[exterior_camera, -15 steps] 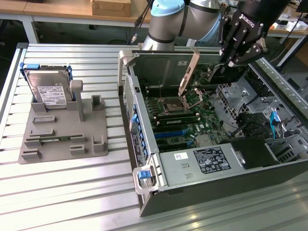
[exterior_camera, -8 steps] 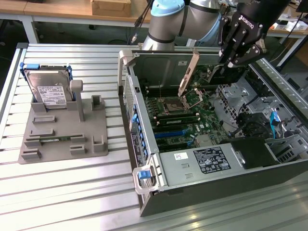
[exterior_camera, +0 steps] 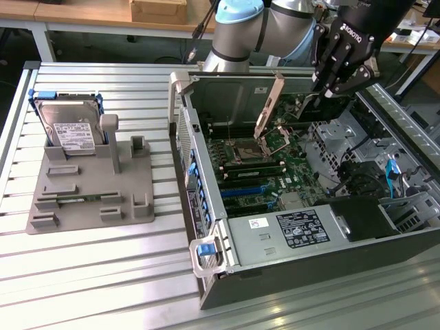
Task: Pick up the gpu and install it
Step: 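Insert the gpu into the slot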
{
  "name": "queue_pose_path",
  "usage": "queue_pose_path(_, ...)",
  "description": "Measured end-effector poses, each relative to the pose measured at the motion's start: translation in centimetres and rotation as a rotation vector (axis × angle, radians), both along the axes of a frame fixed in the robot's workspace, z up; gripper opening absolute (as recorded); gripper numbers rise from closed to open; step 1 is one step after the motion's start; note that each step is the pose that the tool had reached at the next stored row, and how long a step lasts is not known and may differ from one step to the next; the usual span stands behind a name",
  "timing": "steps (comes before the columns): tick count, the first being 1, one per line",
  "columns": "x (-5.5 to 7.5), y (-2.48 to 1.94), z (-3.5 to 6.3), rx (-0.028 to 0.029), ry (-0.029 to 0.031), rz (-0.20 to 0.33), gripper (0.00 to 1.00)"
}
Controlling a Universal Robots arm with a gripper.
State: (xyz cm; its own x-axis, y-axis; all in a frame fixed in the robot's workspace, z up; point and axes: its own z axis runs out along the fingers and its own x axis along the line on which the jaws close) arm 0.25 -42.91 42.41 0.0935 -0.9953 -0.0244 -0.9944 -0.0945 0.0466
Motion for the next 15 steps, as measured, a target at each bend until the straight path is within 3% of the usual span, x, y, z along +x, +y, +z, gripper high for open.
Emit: queue_pose_path(15, 0.00, 0.00, -0.42, 0.0001, 0.0000, 0.000, 0.26)
